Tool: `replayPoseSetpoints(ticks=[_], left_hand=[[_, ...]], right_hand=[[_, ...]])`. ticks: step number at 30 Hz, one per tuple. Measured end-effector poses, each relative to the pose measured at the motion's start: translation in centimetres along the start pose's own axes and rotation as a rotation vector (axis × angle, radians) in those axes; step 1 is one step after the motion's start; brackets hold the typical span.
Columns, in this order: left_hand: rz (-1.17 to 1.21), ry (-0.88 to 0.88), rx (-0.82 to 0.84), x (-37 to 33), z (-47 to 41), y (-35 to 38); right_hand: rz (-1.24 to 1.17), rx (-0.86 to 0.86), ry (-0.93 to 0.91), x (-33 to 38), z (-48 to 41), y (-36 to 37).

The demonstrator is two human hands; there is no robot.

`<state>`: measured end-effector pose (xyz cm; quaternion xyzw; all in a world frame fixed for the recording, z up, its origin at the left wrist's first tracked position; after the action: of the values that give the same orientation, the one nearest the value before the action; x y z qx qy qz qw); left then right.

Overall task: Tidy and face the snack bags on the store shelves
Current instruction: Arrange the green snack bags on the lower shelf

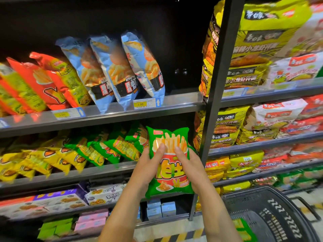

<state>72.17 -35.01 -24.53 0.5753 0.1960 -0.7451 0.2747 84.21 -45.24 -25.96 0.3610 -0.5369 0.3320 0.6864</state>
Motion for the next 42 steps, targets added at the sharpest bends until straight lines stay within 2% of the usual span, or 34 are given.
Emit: replayPoseSetpoints(ticks=[2, 5, 9, 12, 15, 18, 20, 22, 27, 30, 34, 39, 42], left_hand=[[0.066, -0.048, 0.083, -0.5, 0.5, 0.7], [0.259, -0.079, 0.077, -1.1, 1.3, 0.2], [0.366, -0.09, 0.068, -1.4, 2.0, -0.1], [0.297, -0.081, 0.07, -1.8, 2.2, 0.1], [0.13, -0.065, 0.095, -2.0, 2.4, 1.6], [-0.08, -0.034, -0.012, -0.8, 1.9, 1.8], [-0.131, -0.032, -0.093, -0.4, 1.9, 1.4], [-0.05, -0.047, -0.106, 0.2, 1.9, 1.1], [0.452, -0.182, 0.104, 2.9, 1.0, 1.6], [0.564, -0.171, 0.128, 3.1, 0.9, 1.6], [0.457, -0.141, 0.126, 2.8, 1.0, 1.6], [0.029, 0.059, -0.116, -0.1, 1.2, -0.7], [-0.118, 0.155, -0.088, -1.2, 1.5, -0.5]], right_hand=[[-0.16, 0.011, 0.066, -1.4, 0.3, -0.5], [-0.429, 0.027, 0.175, -3.5, 1.1, -0.7], [-0.503, 0.004, 0.189, -4.4, 1.5, -1.0], [-0.429, 0.009, 0.151, -3.6, 1.4, -1.0], [-0.187, -0.014, 0.072, -1.5, 1.5, -0.6], [0.089, -0.069, 0.006, 0.7, 1.4, -0.3], [0.135, -0.068, 0.069, 0.4, 1.1, -0.5], [0.075, -0.022, 0.096, 0.2, 1.1, -0.8], [-0.289, 0.009, 0.087, 0.9, 1.9, -2.1], [-0.306, 0.035, 0.046, 2.0, 2.1, -1.9], [-0.132, 0.099, 0.017, 2.9, 2.2, -1.2], [0.164, 0.146, 0.008, 2.6, 2.2, 0.1], [0.19, 0.132, -0.057, 2.0, 1.8, -0.2]])
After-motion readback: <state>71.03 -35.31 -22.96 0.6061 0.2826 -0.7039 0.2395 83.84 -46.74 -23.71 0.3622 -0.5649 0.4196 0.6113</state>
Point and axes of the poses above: each hand's wrist, its own z-axis away from the middle knuckle, its own y-axis out of the palm, x = y × z, the point moved 10 cm from there along -z, towards the middle knuckle, and after that the axes turned 9 degrees about x, right-handed, at the moved point
